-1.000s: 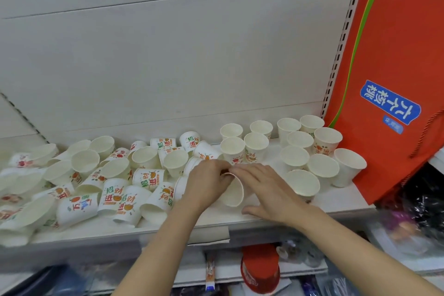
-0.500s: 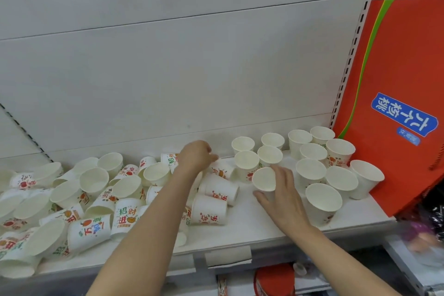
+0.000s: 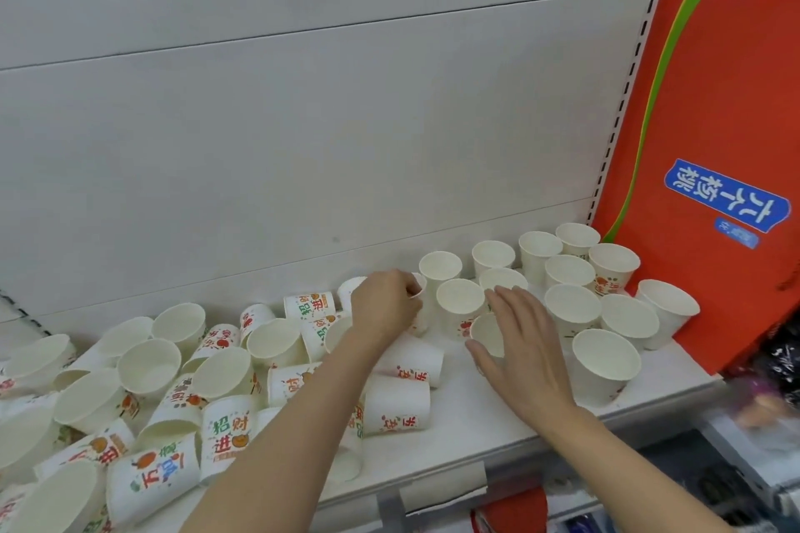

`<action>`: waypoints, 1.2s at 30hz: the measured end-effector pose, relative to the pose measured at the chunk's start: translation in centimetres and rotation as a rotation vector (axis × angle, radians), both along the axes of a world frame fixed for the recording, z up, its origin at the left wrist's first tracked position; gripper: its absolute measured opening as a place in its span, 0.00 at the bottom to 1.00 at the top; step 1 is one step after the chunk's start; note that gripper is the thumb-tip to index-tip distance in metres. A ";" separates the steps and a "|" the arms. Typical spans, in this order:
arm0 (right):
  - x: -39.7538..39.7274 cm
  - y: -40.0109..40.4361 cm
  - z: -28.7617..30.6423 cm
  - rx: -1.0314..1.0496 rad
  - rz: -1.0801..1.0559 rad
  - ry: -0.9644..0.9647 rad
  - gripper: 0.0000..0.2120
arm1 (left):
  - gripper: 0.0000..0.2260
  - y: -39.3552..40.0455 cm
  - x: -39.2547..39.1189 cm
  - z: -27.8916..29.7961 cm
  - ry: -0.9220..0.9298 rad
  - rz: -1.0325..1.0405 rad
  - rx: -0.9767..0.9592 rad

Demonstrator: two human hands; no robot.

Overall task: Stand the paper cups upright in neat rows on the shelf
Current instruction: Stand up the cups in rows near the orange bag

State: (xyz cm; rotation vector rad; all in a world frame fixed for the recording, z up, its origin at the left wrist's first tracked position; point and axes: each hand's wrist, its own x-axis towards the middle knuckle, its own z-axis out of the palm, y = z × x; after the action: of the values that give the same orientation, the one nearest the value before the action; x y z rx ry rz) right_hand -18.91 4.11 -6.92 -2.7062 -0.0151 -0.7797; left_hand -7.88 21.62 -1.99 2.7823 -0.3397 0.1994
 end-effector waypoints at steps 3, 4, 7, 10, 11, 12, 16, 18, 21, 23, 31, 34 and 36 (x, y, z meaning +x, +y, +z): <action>0.9 -0.2 0.2 -0.025 -0.009 0.089 0.31 | 0.05 0.0 -0.3 -1.5 -0.097 -0.111 0.131; 1.1 -0.3 0.2 -0.049 0.002 0.114 0.31 | 0.05 0.1 -0.3 -1.7 -0.102 -0.157 0.168; 1.3 -0.4 0.2 -0.123 0.042 0.154 0.28 | 0.07 0.9 -0.3 -1.3 0.008 -0.271 0.079; 1.2 -0.2 0.1 -0.127 0.037 0.122 0.25 | 0.09 2.9 0.7 -0.1 -0.031 -0.155 -0.143; 1.3 -0.1 0.1 -0.124 0.045 0.094 0.25 | 0.08 3.8 1.5 0.3 -0.100 -0.076 -0.137; 1.3 0.2 0.2 -0.124 0.062 0.062 0.25 | 0.09 4.8 2.4 0.6 -0.142 0.001 -0.089; 2.1 2.1 1.4 -0.085 0.154 -0.056 0.22 | 0.18 6.6 4.9 0.3 0.065 0.072 0.251; 2.5 3.5 2.1 -0.064 0.207 -0.073 0.19 | 0.22 6.3 5.0 -0.3 0.152 0.045 0.300; 2.9 5.3 2.4 -0.099 0.307 0.010 0.17 | 0.26 6.1 5.4 -1.1 0.216 0.062 0.230; 3.0 5.9 2.2 -0.137 0.368 0.106 0.17 | 0.21 6.3 5.5 -0.8 0.227 0.061 0.146; 2.9 7.4 2.1 -0.158 0.324 0.388 0.23 | 0.03 6.7 3.8 0.1 0.076 0.010 -0.077; 3.1 8.1 2.0 -0.115 0.269 0.445 0.26 | 0.04 6.9 3.1 -0.6 0.075 -0.031 -0.075; 3.2 8.3 1.8 -0.119 0.227 0.468 0.27 | 0.09 7.4 2.6 -0.6 0.095 -0.055 -0.113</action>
State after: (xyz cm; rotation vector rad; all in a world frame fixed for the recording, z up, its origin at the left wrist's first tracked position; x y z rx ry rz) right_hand -15.73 12.46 -5.17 -2.8638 -0.2617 -0.0748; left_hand -5.27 29.02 -2.64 2.6569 -0.3697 0.0709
